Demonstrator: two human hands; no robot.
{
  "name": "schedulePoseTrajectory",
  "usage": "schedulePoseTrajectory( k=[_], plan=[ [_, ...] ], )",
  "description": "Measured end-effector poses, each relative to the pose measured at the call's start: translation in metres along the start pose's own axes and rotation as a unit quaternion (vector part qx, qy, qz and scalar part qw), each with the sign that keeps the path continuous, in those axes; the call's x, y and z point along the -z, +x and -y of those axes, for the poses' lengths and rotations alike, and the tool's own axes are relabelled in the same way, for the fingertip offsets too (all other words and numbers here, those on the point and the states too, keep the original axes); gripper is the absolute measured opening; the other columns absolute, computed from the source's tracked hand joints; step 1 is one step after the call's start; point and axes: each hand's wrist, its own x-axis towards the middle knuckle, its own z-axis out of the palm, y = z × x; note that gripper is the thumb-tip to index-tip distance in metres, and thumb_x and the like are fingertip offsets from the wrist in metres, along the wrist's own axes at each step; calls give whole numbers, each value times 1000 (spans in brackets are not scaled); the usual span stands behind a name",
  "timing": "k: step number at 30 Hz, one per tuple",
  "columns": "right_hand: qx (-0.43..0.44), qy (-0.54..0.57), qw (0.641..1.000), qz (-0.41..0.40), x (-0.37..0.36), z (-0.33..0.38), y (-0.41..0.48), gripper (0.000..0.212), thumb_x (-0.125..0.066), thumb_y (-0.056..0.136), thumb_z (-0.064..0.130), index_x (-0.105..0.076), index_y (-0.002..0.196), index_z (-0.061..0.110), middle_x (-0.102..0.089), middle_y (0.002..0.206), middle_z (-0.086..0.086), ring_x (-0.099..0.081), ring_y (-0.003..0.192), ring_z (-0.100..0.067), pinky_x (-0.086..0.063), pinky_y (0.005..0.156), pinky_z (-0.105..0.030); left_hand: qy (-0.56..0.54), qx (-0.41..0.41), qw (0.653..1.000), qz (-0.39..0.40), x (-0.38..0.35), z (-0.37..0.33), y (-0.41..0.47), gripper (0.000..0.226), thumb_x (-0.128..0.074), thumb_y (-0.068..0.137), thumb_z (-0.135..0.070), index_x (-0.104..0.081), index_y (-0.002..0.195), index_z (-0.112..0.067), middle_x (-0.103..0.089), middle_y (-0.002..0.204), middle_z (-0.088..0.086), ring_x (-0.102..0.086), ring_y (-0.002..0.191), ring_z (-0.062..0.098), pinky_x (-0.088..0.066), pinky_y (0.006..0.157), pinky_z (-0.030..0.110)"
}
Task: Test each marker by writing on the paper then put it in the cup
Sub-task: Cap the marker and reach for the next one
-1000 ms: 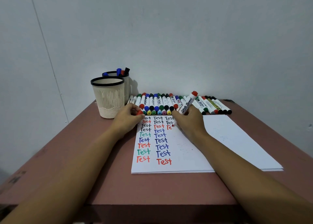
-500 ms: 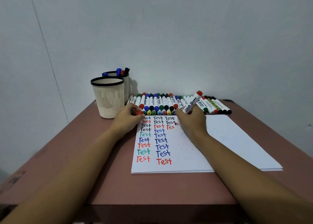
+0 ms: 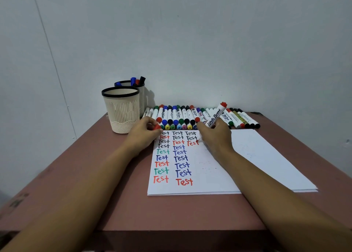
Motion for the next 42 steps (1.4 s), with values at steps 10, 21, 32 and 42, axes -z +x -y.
schedulePoseTrajectory(
  k=[10,21,32,42],
  plan=[
    [-1,11,1000,0,0,1,0,28,-60,86,17,-39,68,16,-44,68,-2,-41,62,-15,-37,57,-26,-16,-37,999,10,3,-6,-4,17,-63,88,-22,-57,103,-22,-61,99,1,-60,87,15,-48,67,20],
    [-52,247,963,90,6,12,3,11,-55,93,9,-56,82,11,-58,68,-3,-58,59,-10,-47,53,-21,-12,-98,994,51,0,-15,-15,22,-73,79,-22,-58,95,-23,-63,92,-6,-62,88,10,-51,78,22],
    [-39,237,959,148,2,12,-3,13,-60,92,10,-63,79,9,-64,66,-1,-62,60,-8,-50,55,-19,-17,-142,987,70,-5,-21,-21,21,-74,78,-20,-60,93,-23,-64,89,-10,-61,84,6,-50,75,19],
    [-45,162,963,211,0,8,-3,25,-66,88,26,-64,71,7,-51,60,-3,-42,53,-12,-33,53,-27,13,-171,982,83,-6,-23,-24,22,-71,80,-22,-59,99,-22,-63,89,-13,-61,85,2,-48,72,11]
  ],
)
